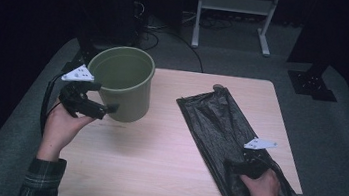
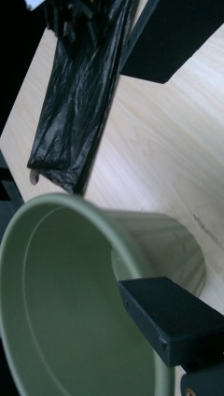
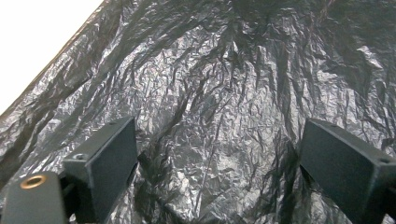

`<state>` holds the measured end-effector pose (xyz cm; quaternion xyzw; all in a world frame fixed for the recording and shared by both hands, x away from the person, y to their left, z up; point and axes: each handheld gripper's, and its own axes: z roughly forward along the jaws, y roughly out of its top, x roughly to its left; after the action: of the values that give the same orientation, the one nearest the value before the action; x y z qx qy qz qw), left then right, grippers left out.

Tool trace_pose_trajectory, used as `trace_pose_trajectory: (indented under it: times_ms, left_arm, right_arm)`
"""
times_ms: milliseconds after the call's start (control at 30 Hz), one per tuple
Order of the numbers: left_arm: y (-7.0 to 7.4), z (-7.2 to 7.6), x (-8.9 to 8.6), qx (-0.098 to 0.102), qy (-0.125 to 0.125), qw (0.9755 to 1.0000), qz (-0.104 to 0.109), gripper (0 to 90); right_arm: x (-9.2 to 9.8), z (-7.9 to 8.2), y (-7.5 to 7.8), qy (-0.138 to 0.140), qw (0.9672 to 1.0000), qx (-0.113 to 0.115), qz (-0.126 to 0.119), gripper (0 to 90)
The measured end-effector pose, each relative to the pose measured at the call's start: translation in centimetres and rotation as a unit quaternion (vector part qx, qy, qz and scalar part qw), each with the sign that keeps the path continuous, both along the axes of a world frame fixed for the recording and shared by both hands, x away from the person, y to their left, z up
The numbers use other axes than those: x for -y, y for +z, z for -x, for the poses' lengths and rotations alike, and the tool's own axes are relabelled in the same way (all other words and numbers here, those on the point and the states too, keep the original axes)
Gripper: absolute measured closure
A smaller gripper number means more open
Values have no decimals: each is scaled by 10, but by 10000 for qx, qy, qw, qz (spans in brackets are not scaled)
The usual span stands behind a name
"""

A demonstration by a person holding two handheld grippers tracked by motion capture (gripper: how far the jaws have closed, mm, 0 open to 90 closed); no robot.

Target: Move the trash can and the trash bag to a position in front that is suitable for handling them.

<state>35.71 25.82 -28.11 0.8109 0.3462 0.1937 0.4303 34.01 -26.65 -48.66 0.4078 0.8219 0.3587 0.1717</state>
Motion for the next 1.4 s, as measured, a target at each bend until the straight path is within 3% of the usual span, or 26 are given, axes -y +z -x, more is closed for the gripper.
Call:
trace_pose_trajectory:
  times_ms: [233, 700, 1100, 1200, 1400]
  left_arm:
    - [11, -22, -8, 14, 196, 9998, -48, 0]
    - [11, -63, -28, -88, 606, 9979, -207, 0]
    - [-8, -93, -45, -370, 885, 9950, -281, 0]
    - [-10, -95, -47, -281, 929, 9948, -314, 0]
    - [-20, -105, -53, -429, 1029, 9927, -462, 0]
  right_arm:
    - [0, 0, 0, 1, 10000, -1, 0, 105]
    - [0, 0, 0, 2, 10000, -4, -1, 105]
    - [0, 0, 0, 4, 10000, -5, 2, 105]
    - [0, 0, 0, 5, 10000, -4, 3, 105]
    - [0, 0, 0, 4, 10000, -6, -2, 105]
